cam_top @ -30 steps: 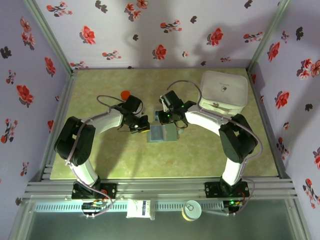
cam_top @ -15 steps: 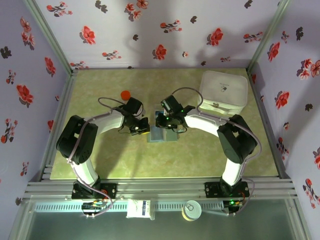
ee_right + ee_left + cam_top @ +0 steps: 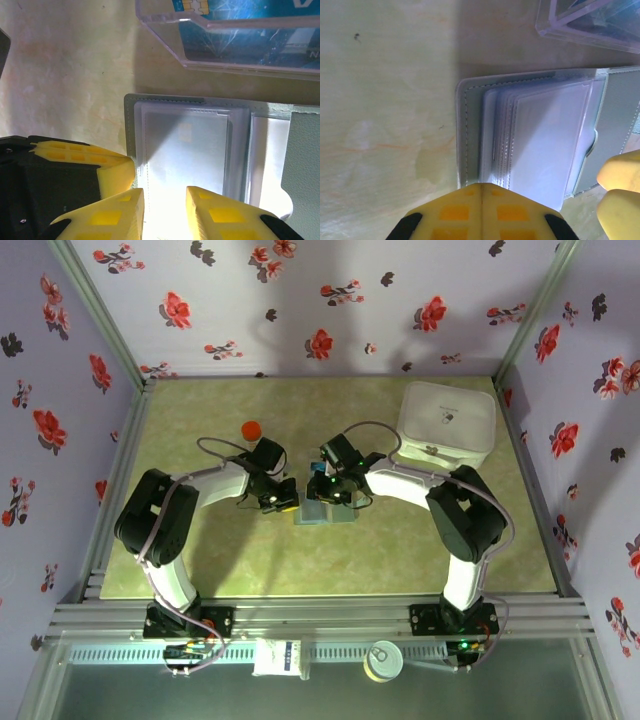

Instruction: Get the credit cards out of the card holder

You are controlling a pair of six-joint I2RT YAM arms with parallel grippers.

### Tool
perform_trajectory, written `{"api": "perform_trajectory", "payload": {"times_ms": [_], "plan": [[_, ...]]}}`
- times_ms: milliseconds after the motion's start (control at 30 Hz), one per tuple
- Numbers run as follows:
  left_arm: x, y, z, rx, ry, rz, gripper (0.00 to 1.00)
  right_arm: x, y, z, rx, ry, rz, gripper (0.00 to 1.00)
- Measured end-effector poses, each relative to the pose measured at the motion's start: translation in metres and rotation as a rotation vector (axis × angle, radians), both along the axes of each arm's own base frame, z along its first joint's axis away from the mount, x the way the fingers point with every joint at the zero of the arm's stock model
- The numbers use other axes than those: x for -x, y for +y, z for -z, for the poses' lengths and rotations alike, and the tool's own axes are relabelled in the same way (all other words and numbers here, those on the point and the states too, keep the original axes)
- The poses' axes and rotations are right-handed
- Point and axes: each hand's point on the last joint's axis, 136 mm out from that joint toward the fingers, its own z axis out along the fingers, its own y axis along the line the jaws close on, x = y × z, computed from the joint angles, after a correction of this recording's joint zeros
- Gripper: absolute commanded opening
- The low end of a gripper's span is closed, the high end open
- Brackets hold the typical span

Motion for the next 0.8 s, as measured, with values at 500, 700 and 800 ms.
{"api": "perform_trajectory", "payload": {"times_ms": [500, 700, 800], "plan": [[-0.001, 0.003, 0.008, -0.029, 0.013, -0.005, 0.0, 0.006, -0.005, 0.009, 0.03, 0.035, -0.004, 0.27], [-0.001, 0.004, 0.008, -0.041, 0.01, -0.005, 0.0, 0.007, -0.004, 0.011, 0.029, 0.042, -0.008, 0.25], [-0.002, 0.005, 0.009, -0.045, 0.008, -0.006, 0.0, 0.008, -0.005, 0.016, 0.036, 0.05, -0.008, 0.24]]}}
